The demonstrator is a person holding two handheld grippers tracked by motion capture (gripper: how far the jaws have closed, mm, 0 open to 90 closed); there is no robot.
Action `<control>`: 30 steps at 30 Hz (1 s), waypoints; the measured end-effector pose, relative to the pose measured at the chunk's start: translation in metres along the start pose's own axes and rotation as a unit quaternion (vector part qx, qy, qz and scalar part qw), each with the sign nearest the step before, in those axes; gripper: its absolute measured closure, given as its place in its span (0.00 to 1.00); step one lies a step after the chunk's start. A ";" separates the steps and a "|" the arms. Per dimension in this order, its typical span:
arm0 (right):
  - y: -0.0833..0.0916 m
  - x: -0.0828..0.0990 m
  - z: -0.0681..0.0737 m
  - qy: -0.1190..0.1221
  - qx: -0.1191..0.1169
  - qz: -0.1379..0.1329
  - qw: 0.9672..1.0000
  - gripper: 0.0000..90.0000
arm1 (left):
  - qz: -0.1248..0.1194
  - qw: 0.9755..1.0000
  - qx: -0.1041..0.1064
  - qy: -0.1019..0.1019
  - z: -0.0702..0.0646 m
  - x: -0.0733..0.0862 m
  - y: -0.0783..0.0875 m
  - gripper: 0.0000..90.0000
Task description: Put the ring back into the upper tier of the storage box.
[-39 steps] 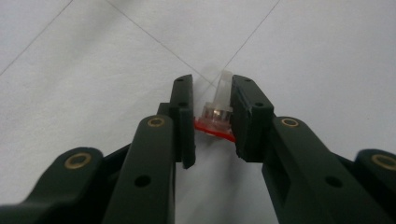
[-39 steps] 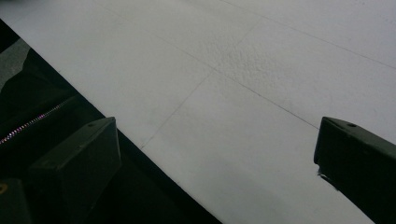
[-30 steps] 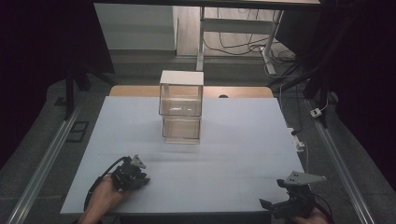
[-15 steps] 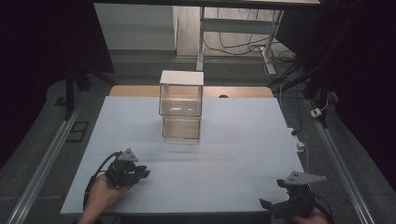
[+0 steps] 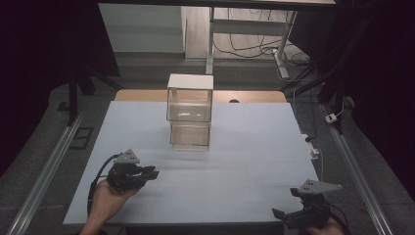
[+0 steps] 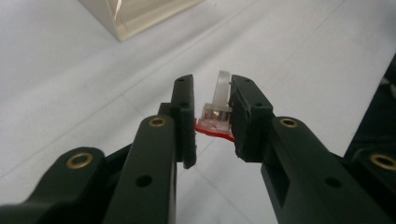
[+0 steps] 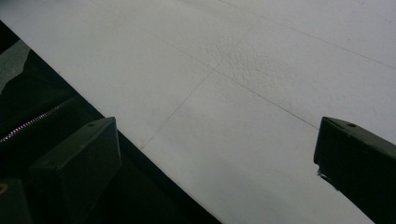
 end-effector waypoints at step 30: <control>0.001 0.000 -0.001 -0.003 -0.002 -0.004 1.000 0.00 | -0.064 0.997 -0.016 -0.034 0.007 -0.069 0.013 0.80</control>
Point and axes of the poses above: each handheld gripper's, and its own axes: y roughly backward along the jaws, x roughly out of its underside, z roughly to its left, the point moved 5 cm from there along -y, roughly forward along the jaws, and after that the axes turned 11 degrees about -y, right-handed, at the moved point
